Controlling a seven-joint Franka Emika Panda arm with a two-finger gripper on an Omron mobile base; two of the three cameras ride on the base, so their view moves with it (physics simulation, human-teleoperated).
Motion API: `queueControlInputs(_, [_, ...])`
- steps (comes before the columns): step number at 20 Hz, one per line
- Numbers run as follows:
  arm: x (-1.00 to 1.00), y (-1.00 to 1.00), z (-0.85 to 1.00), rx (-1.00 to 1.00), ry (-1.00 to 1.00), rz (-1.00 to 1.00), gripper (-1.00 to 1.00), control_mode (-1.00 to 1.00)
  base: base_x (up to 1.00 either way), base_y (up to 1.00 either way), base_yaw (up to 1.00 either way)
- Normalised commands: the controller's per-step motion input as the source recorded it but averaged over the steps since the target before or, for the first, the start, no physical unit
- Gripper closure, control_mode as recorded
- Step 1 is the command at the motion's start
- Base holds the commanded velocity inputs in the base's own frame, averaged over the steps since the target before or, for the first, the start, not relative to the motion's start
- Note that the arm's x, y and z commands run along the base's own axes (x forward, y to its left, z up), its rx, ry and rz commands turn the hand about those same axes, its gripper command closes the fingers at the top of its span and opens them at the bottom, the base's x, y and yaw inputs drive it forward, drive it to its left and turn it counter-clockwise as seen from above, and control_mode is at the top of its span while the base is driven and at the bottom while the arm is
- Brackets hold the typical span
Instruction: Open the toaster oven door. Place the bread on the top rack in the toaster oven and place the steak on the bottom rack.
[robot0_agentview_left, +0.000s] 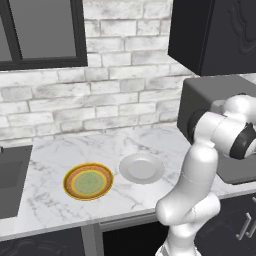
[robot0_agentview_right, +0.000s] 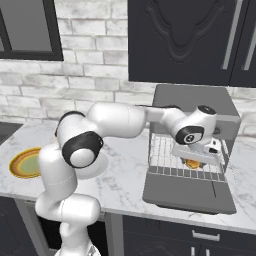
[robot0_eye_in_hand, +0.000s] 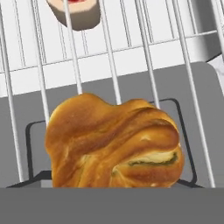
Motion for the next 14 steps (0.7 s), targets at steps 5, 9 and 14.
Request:
queueControlInputs(5, [-0.13,-0.07,-0.31,0.00,0.00,0.11,1.00,-1.00,0.00,0.00,0.00])
queueControlInputs(9, [-0.17,-0.08,-0.23,0.00,0.00,0.07,-1.00,-1.00,0.00,0.00,0.00])
queueControlInputs(14, [-0.05,-0.09,-0.01,0.00,-0.02,0.02,-1.00,-1.00,0.00,0.00,0.00])
